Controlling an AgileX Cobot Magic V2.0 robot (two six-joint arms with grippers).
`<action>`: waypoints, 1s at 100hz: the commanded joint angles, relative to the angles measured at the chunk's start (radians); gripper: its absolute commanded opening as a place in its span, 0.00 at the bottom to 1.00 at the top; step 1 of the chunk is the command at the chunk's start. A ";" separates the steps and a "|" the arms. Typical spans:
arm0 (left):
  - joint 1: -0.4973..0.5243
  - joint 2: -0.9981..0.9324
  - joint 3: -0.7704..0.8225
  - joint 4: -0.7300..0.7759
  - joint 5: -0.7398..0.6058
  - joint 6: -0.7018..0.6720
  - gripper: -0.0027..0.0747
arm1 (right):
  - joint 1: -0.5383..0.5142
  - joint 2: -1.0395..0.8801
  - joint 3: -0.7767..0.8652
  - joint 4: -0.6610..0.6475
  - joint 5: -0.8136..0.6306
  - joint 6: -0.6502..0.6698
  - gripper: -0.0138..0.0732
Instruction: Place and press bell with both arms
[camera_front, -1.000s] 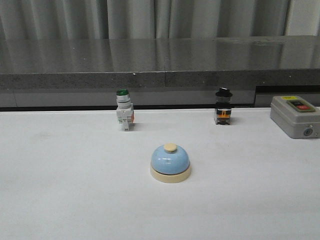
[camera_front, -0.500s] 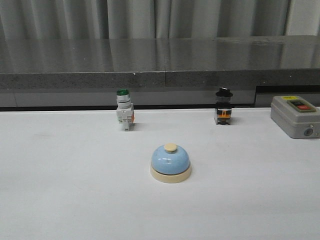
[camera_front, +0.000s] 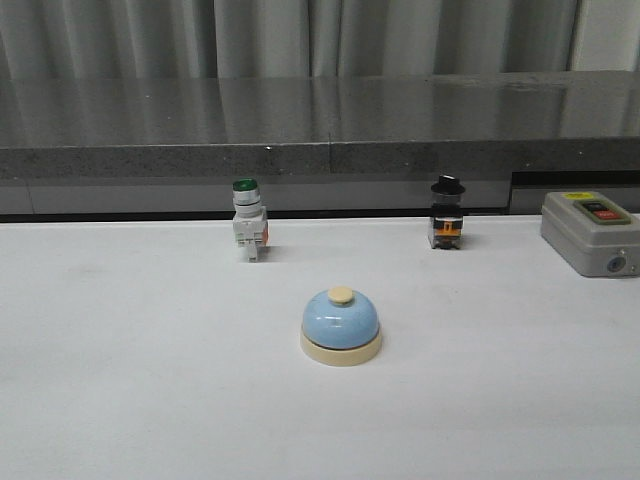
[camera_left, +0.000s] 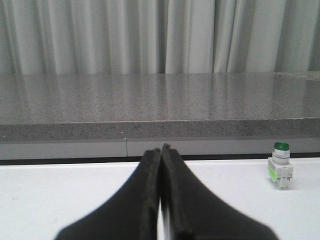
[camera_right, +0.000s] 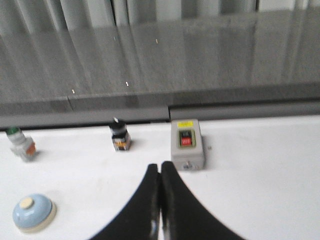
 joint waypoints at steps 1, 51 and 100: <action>0.002 -0.030 0.043 0.002 -0.085 -0.011 0.01 | -0.004 0.104 -0.129 -0.009 0.118 -0.009 0.09; 0.002 -0.030 0.043 0.002 -0.085 -0.011 0.01 | -0.004 0.429 -0.293 0.029 0.322 -0.009 0.09; 0.002 -0.030 0.043 0.002 -0.085 -0.011 0.01 | 0.071 0.694 -0.297 0.256 0.241 -0.241 0.09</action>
